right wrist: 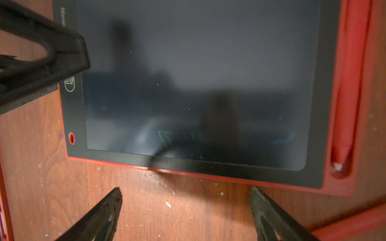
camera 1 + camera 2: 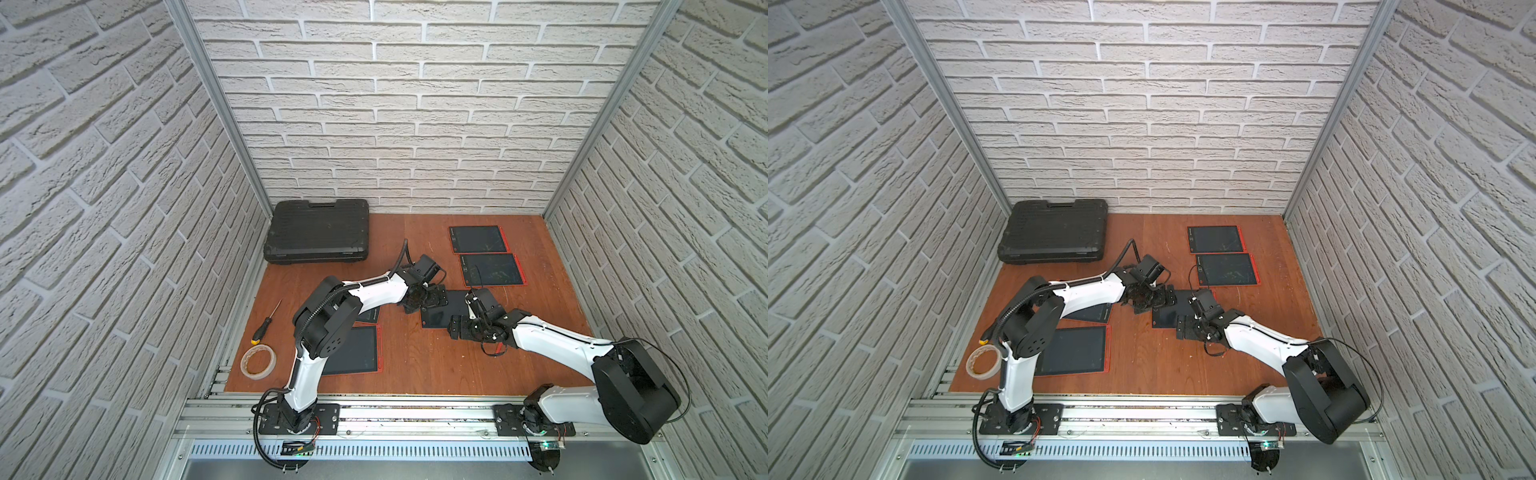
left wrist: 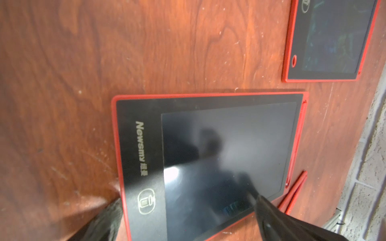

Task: Place the stylus back onto the writing tablet
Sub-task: Move the writing tablet to the center of the board.

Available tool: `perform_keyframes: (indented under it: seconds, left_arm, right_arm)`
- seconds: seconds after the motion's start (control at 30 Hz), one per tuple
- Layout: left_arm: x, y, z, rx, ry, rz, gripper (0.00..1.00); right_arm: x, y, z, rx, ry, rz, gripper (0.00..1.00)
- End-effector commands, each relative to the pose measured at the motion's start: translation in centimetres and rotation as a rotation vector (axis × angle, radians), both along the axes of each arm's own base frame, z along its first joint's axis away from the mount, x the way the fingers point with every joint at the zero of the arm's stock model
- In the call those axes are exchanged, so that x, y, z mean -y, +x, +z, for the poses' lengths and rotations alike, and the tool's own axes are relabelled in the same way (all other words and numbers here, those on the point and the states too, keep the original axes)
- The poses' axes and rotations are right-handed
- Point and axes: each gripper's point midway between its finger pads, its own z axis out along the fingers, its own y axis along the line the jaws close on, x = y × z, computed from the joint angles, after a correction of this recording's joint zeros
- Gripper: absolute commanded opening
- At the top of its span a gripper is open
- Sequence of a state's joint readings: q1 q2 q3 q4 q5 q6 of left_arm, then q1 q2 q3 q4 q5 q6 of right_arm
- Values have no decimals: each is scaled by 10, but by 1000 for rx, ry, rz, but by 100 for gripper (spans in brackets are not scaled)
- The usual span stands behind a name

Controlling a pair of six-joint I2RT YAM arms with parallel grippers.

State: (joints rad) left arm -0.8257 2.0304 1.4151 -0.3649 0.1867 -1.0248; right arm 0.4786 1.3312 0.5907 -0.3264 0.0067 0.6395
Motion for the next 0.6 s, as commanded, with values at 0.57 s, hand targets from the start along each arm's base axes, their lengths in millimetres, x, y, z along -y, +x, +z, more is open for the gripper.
perform_keyframes:
  seconds: [0.57]
  left_arm:
    - [50,2,-12,-42,-107,-43,98]
  right_arm:
    - [49,16,8,20,-75,-194,94]
